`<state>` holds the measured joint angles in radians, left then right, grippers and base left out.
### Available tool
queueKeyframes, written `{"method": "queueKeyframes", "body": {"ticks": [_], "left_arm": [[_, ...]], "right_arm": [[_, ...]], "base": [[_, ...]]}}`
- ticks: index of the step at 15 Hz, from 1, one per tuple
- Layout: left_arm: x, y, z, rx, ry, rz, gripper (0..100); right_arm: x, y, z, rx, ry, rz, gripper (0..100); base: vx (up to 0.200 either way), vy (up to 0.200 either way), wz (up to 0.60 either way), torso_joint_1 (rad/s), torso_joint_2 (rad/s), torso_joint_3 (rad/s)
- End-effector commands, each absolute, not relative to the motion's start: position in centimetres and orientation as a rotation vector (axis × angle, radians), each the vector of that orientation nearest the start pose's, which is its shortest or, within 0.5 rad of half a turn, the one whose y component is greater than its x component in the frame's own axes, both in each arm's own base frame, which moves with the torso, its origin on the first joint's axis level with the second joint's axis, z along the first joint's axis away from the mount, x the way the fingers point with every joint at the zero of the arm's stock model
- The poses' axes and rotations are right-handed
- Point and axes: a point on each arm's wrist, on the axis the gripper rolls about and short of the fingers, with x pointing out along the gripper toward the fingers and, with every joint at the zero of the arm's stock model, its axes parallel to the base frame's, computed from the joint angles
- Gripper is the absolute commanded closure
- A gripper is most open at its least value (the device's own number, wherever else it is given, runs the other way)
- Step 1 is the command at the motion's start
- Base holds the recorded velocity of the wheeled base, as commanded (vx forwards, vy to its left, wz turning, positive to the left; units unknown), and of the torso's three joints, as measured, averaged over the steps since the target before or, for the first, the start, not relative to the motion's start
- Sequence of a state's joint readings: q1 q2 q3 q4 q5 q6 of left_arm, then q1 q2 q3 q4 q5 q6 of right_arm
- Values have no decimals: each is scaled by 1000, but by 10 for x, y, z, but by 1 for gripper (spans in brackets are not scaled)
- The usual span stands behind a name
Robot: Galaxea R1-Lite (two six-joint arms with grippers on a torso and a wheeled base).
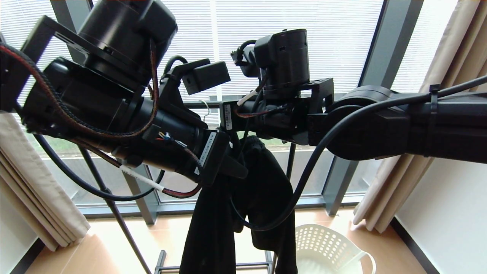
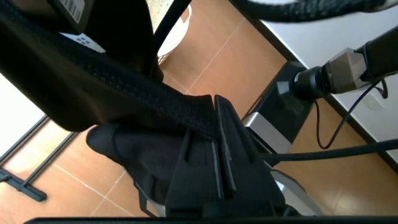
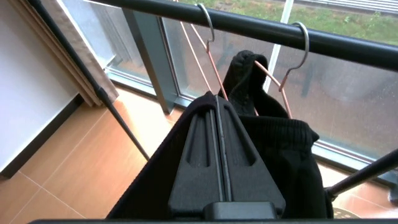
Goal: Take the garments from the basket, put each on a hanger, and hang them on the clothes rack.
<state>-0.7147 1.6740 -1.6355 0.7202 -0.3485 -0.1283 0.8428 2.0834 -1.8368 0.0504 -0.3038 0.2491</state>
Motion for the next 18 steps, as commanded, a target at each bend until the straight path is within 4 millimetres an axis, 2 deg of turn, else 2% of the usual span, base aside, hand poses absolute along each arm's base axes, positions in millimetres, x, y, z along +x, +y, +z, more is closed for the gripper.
{"method": "queueKeyframes", "body": {"ticks": [1, 3, 4, 5, 7, 9, 10, 11, 12, 13, 15, 18], "left_arm": [[200, -171, 304, 21, 820, -924, 100], [194, -143, 308, -5, 799, -854, 100], [195, -139, 307, -8, 799, -840, 100], [202, -122, 301, -12, 806, -777, 100], [209, -113, 297, -8, 802, -738, 100], [217, -113, 298, 1, 756, -736, 100], [219, -114, 297, 3, 752, -738, 100], [227, -116, 294, 14, 738, -739, 100], [227, -116, 294, 17, 737, -740, 100], [232, -118, 291, 47, 725, -754, 100], [235, -120, 290, 61, 708, -760, 100], [235, -122, 291, 112, 679, -790, 100]], "right_arm": [[286, 309, 268, 94, 320, 488, 100], [271, 288, 281, 99, 314, 482, 100], [268, 284, 283, 99, 314, 482, 100], [255, 266, 290, 95, 313, 468, 100], [236, 246, 297, 86, 314, 463, 100], [217, 227, 303, 66, 302, 466, 100], [214, 225, 303, 60, 302, 465, 100], [200, 213, 304, 27, 291, 452, 100], [198, 213, 304, 23, 293, 454, 100], [183, 205, 304, -6, 311, 457, 100], [176, 202, 302, -28, 333, 458, 100], [176, 202, 295, -53, 355, 427, 100]], "base": [[0, 0, 0, 0, 0, 0], [0, 0, 0, 0, 0, 0], [0, 0, 0, 0, 0, 0], [0, 0, 0, 0, 0, 0], [0, 0, 0, 0, 0, 0], [0, 0, 0, 0, 0, 0], [0, 0, 0, 0, 0, 0], [0, 0, 0, 0, 0, 0], [0, 0, 0, 0, 0, 0], [0, 0, 0, 0, 0, 0], [0, 0, 0, 0, 0, 0], [0, 0, 0, 0, 0, 0]]}}
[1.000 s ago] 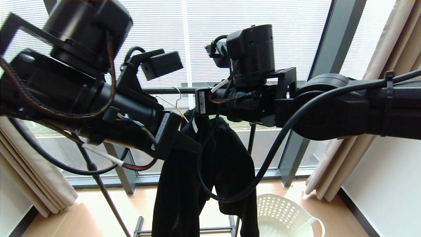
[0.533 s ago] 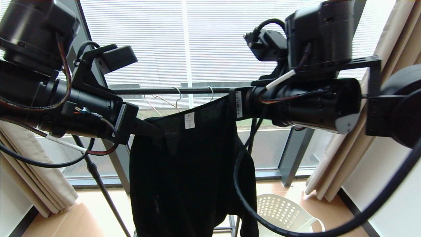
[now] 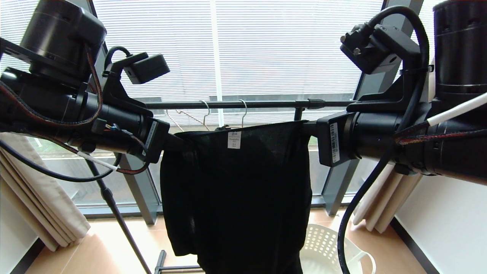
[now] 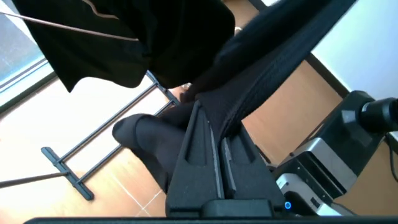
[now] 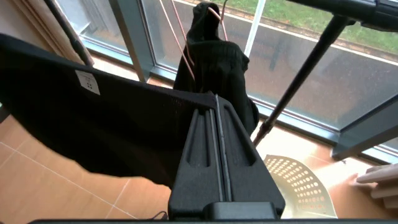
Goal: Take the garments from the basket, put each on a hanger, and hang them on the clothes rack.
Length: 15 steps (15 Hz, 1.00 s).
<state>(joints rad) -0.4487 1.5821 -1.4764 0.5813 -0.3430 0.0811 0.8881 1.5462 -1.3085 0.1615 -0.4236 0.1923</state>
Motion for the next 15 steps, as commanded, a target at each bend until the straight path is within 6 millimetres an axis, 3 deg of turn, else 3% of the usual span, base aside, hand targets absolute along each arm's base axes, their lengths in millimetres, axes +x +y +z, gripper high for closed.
{"method": "queueKeyframes", "body": {"ticks": [1, 8, 15], "left_arm": [[235, -123, 292, 133, 660, -804, 100], [228, -140, 294, 159, 627, -871, 100], [228, -140, 289, 156, 651, -868, 100]], "right_arm": [[177, 203, 291, -64, 363, 406, 100], [189, 193, 286, -67, 373, 333, 100], [194, 199, 278, -85, 392, 331, 100]], "base": [[0, 0, 0, 0, 0, 0], [0, 0, 0, 0, 0, 0], [0, 0, 0, 0, 0, 0]]}}
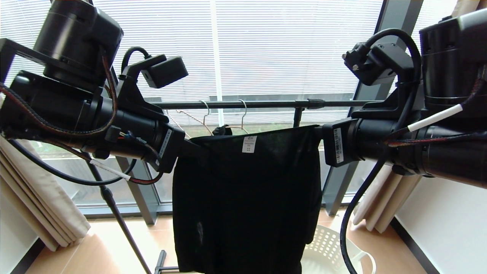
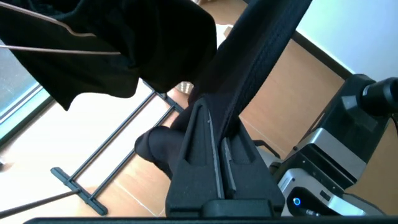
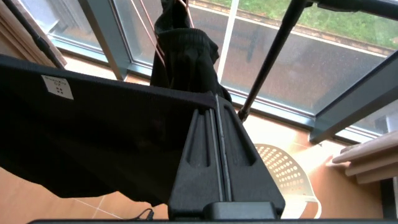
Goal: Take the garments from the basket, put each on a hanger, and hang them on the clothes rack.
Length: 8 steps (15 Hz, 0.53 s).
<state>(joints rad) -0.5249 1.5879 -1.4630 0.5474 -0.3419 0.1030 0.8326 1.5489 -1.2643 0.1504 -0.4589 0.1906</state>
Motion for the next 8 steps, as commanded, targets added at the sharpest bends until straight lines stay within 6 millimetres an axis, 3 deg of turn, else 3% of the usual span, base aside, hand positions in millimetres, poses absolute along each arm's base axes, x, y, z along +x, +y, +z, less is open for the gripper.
{"method": "queueKeyframes", "body": {"ticks": [1, 4, 5, 8], "left_arm": [[228, -140, 289, 156, 653, -869, 100], [227, -140, 281, 159, 683, -866, 100], [226, -140, 280, 159, 685, -866, 0], [218, -136, 279, 160, 690, -874, 0]], "right_arm": [[195, 199, 277, -85, 392, 330, 100], [199, 201, 275, -87, 399, 324, 100], [199, 201, 275, -86, 399, 324, 100], [205, 196, 274, -80, 403, 297, 100]], "base": [[0, 0, 0, 0, 0, 0], [0, 0, 0, 0, 0, 0], [0, 0, 0, 0, 0, 0], [0, 0, 0, 0, 0, 0]]}}
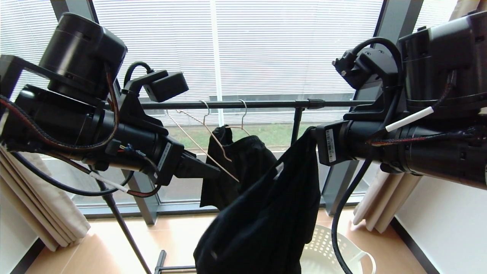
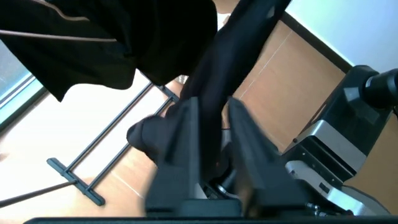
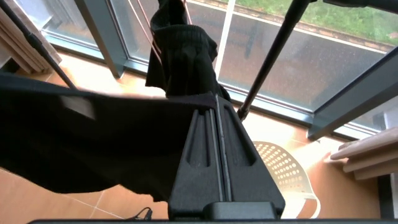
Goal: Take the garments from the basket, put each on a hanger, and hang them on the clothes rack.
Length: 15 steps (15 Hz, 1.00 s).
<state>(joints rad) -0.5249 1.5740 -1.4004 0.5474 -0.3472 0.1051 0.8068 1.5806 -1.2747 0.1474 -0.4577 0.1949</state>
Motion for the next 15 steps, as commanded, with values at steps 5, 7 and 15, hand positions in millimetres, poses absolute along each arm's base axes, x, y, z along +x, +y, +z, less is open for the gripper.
{"method": "queueKeyframes", "body": {"ticks": [5, 7, 15], "left_arm": [[220, -127, 269, 137, 735, -832, 0], [240, -132, 261, 86, 758, -786, 0], [341, -170, 208, -44, 856, -454, 0]], "right_arm": [[188, 172, 268, -77, 420, 282, 100], [176, 155, 263, -76, 432, 285, 100], [166, 142, 259, -76, 394, 356, 100]], "base": [[0, 0, 0, 0, 0, 0], [0, 0, 0, 0, 0, 0], [0, 0, 0, 0, 0, 0]]}}
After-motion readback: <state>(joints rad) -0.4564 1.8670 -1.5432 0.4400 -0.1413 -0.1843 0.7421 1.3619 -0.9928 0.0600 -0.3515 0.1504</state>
